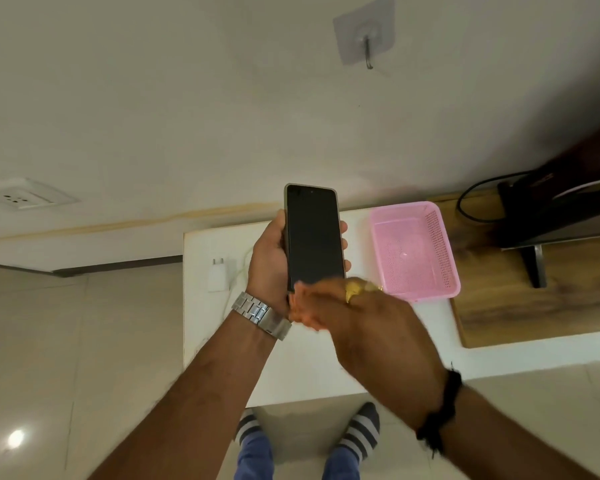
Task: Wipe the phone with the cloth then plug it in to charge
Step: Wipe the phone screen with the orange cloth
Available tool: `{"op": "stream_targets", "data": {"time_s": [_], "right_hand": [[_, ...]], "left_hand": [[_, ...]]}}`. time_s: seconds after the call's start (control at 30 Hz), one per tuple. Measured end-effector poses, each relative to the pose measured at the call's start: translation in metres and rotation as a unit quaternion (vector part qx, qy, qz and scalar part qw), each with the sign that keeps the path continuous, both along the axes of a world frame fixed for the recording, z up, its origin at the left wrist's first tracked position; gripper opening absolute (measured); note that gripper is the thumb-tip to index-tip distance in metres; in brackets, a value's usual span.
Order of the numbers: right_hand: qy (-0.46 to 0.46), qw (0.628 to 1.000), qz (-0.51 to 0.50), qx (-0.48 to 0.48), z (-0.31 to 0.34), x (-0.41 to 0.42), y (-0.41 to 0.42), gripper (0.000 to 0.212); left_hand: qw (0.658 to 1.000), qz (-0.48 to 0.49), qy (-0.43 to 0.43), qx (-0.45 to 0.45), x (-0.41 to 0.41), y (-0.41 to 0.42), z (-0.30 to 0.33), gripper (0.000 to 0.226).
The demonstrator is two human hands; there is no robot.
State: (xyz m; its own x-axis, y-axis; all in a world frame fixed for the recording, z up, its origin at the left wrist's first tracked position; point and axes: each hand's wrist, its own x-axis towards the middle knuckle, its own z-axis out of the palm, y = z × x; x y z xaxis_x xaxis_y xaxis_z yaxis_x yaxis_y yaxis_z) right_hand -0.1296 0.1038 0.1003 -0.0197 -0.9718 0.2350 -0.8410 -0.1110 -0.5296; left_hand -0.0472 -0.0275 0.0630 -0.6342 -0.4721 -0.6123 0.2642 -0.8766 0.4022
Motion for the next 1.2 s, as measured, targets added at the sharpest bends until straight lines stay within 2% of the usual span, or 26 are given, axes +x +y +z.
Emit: {"op": "stream_targets", "data": {"time_s": [0.07, 0.17, 0.23, 0.37, 0.47, 0.53, 0.57, 0.63, 0.7, 0.8, 0.9, 0.97, 1.0, 1.1, 1.2], "right_hand": [[0.012, 0.998, -0.042, 0.048, 0.016, -0.024, -0.029, 0.023], [0.082, 0.988, -0.125, 0.046, 0.029, -0.059, -0.083, 0.031], [0.066, 0.988, -0.138, 0.034, 0.028, -0.058, -0.092, 0.031], [0.039, 0.996, -0.054, 0.066, 0.022, -0.01, -0.044, 0.026], [0.031, 0.998, -0.002, 0.047, 0.014, -0.002, -0.018, 0.042], [0.067, 0.997, -0.008, 0.048, 0.014, -0.012, -0.032, 0.027], [0.068, 0.996, -0.042, 0.04, 0.018, -0.019, -0.045, 0.019], [0.059, 0.993, -0.102, 0.032, 0.023, -0.038, -0.078, 0.024], [0.065, 0.99, -0.126, 0.025, 0.024, -0.047, -0.099, 0.026], [0.054, 0.99, -0.127, 0.018, 0.022, -0.029, -0.084, 0.02], [0.031, 0.997, -0.058, 0.039, 0.022, 0.003, -0.037, 0.021], [0.025, 0.998, -0.024, 0.052, 0.022, 0.0, -0.032, 0.024], [0.03, 0.997, -0.042, 0.052, 0.022, -0.007, -0.041, 0.02], [0.014, 0.99, -0.134, 0.037, 0.026, -0.038, -0.087, 0.029], [0.018, 0.99, -0.14, 0.024, 0.028, -0.041, -0.107, 0.03]], "left_hand": [[1.0, 0.002, 0.003, 0.011, -0.004, 0.001, 0.002, 0.066], [0.999, -0.018, 0.041, 0.017, -0.011, 0.01, 0.004, 0.047], [0.998, -0.025, 0.059, 0.02, -0.014, 0.01, 0.005, 0.043], [0.999, -0.01, 0.039, -0.007, -0.008, -0.008, 0.006, 0.064], [0.999, -0.015, 0.037, -0.01, -0.002, -0.007, 0.004, 0.069], [0.999, -0.013, 0.041, 0.013, -0.003, 0.0, 0.006, 0.066], [0.998, -0.012, 0.048, 0.027, -0.005, 0.005, 0.008, 0.061], [0.995, -0.009, 0.083, 0.048, -0.009, 0.014, 0.01, 0.047], [0.995, 0.0, 0.082, 0.063, -0.011, 0.019, 0.009, 0.049], [0.996, 0.01, 0.082, 0.041, -0.009, 0.01, 0.009, 0.042], [0.999, -0.005, 0.047, 0.021, 0.0, 0.0, 0.009, 0.064], [0.999, -0.01, 0.04, 0.019, 0.0, 0.001, 0.009, 0.066], [0.999, -0.009, 0.036, 0.021, -0.001, 0.003, 0.01, 0.061], [0.998, -0.006, 0.051, 0.039, -0.007, 0.011, 0.008, 0.038], [0.997, 0.011, 0.058, 0.048, -0.009, 0.012, 0.006, 0.036]]}}
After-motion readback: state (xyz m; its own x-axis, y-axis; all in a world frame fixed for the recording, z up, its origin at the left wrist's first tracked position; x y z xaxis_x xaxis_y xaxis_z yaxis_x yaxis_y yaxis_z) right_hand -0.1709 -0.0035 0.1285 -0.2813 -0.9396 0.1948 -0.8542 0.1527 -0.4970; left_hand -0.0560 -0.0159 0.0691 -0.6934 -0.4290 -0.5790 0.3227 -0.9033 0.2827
